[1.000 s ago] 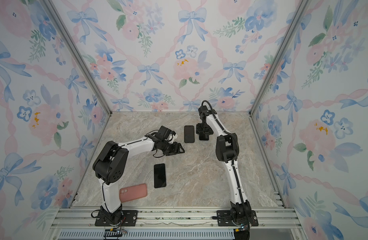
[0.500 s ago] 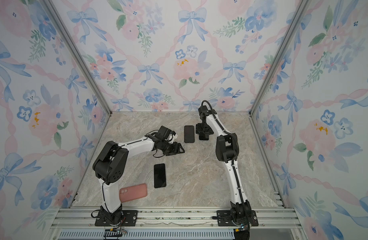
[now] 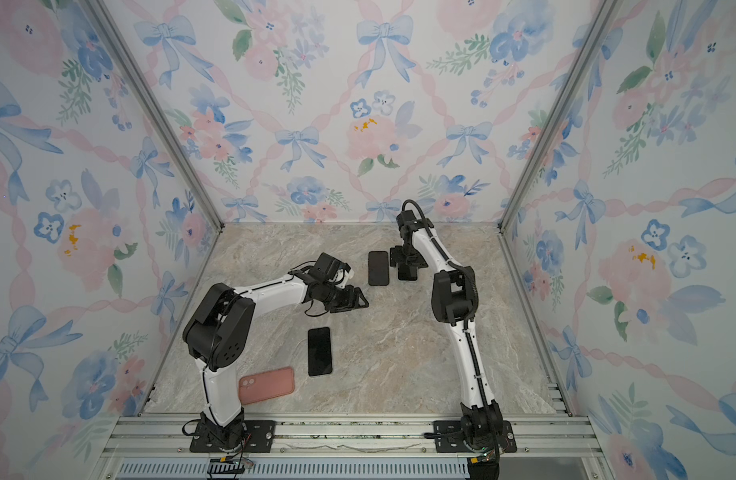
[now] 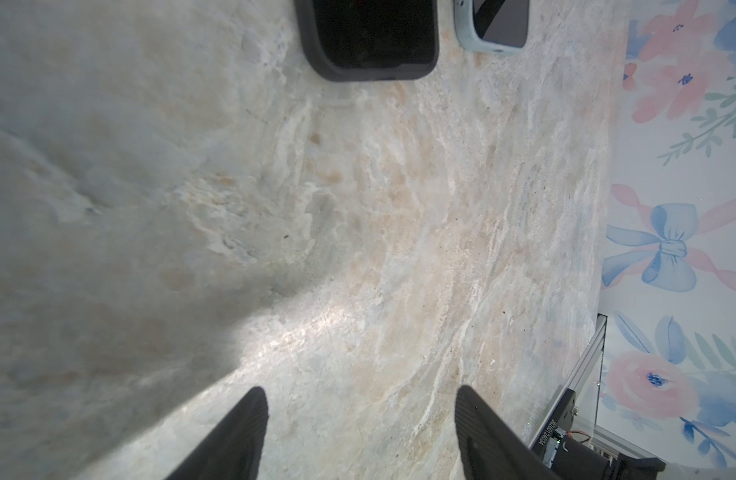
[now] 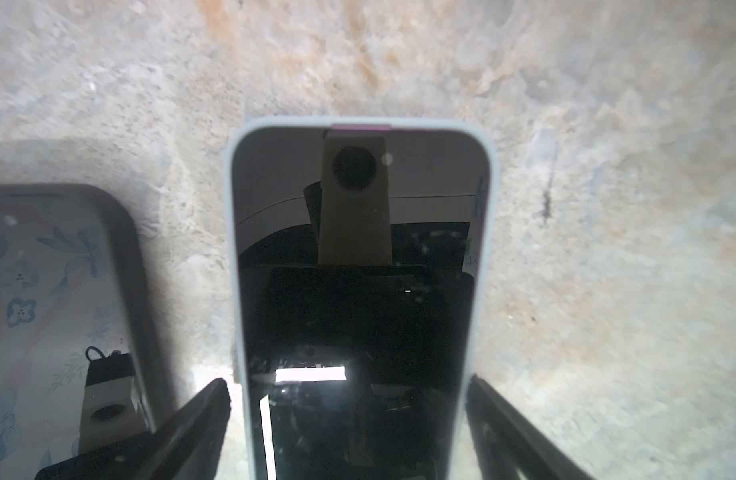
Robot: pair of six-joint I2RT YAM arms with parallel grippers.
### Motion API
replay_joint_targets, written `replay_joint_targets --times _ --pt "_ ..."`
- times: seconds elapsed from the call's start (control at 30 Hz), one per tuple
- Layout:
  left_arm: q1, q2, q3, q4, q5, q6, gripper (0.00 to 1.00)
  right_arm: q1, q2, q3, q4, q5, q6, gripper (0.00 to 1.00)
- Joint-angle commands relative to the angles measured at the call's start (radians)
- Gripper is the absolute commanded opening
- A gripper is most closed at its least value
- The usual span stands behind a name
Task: Put the phone into the phone case
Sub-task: 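Lower the cased phone beside the far black phone and open the right gripper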
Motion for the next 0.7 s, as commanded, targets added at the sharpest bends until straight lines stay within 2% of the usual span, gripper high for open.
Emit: replay_joint_targets --times 0.0,0.13,0.23,0.4,0.5,0.67 --pt "0.006 -0.073 -0.020 0.000 0.010 0.005 0.73 0.008 -0.125 -0.025 -0.016 0.019 -0.016 0.91" --pt "0.004 -0.141 -0.060 0.000 0.001 0.006 0.73 0.025 -0.225 -0.134 0.012 0.050 -0.007 0.90" --pt "-0.003 -0.204 -0.114 0.000 -0.010 0.003 0.73 0.064 -0.343 -0.302 0.071 0.078 0.011 0.89" --pt "-0.015 -0.313 -0.228 0.000 -0.045 -0.014 0.73 0.172 -0.610 -0.711 0.257 0.109 0.076 0.87" --pt "-0.016 -0.363 -0.285 -0.001 -0.061 -0.024 0.73 0.234 -0.743 -0.916 0.364 0.080 0.136 0.86" --pt "-0.014 -0.453 -0.385 -0.002 -0.101 -0.058 0.73 0.378 -0.858 -1.077 0.429 0.046 0.252 0.87"
